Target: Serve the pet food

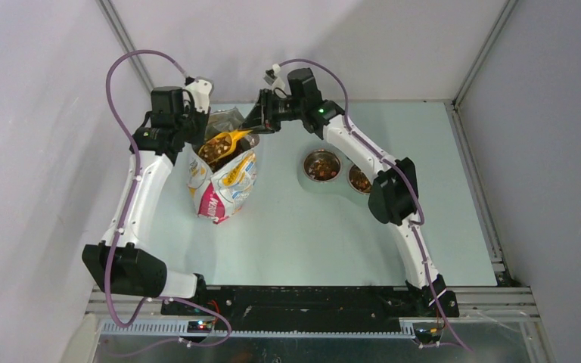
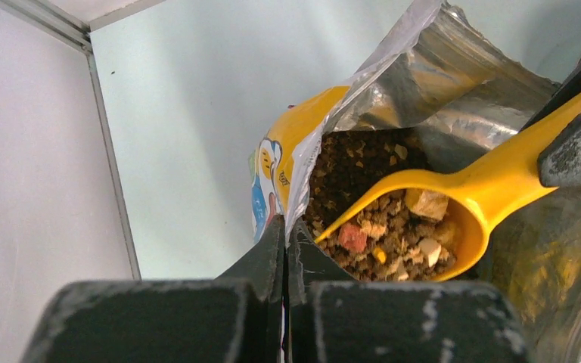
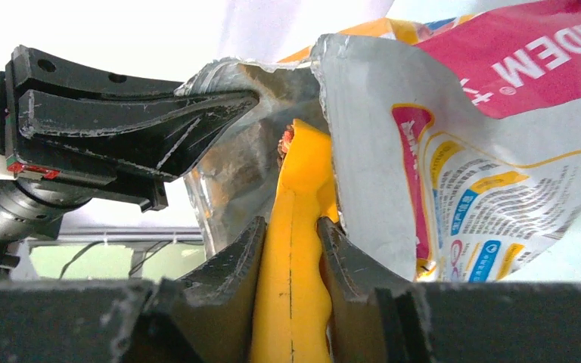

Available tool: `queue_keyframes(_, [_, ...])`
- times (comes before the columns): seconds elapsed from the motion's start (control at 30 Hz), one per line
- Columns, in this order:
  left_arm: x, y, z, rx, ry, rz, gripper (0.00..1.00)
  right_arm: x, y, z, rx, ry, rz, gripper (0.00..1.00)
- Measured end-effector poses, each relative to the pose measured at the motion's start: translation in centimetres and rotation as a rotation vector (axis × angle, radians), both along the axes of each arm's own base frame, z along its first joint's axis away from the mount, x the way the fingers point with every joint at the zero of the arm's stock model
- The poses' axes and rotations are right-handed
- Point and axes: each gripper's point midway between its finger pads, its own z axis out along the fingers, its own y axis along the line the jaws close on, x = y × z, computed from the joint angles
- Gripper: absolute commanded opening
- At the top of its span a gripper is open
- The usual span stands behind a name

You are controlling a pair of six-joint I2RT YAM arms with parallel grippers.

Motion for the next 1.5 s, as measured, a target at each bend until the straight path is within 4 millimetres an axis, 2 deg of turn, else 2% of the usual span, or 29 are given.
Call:
queue_keyframes(0.1, [0.0,0.1,0.0,0.005,0.0,0.003,0.0,0.5,-0.2,0.0,-0.024,-0.039,-0.025,0.0])
queue_keyframes(0.27, [-0.1,0.2,0.1,0.015,-0.003,0.0,0.0,1.0,-0.6,-1.5,-0.09,-0.066,-0.059,0.0])
queue_keyframes(0.4, [-0.1,0.3,0.2,0.021,-0.006,0.0,0.0,1.3,-0.9,-2.0,-0.118,-0.087,-0.075,0.0])
queue_keyframes(0.5, [-0.1,0.4,0.2,0.022,-0.006,-0.001,0.0,1.3,-0.9,-1.7,-0.108,-0.08,-0.076,0.0])
queue_keyframes(0.6, [-0.1,0.4,0.2,0.026,-0.006,-0.002,0.0,0.8,-0.7,-1.1,-0.038,-0.009,-0.054,0.0])
queue_keyframes(0.77, [-0.1,0.4,0.2,0.029,-0.006,-0.003,0.0,0.3,-0.7,-1.3,0.039,0.11,-0.017,0.0])
queue_keyframes(1.0, [-0.2,0.8,0.3,0.044,-0.001,0.01,0.0,0.4,-1.1,0.1,0.096,0.159,0.003,0.0])
queue_keyframes(1.1, [-0.3,1.1,0.6,0.06,0.001,0.015,0.0,0.7,-1.7,0.2,0.104,0.179,0.005,0.0])
queue_keyframes(1.3, [-0.4,1.6,0.7,0.092,0.011,0.021,0.0,3.2,-5.0,-1.8,0.103,0.291,-0.054,0.0])
queue_keyframes(1.5, [-0.3,2.0,0.7,0.119,0.024,0.025,0.0,3.3,-5.1,-0.4,0.162,0.321,-0.028,0.0])
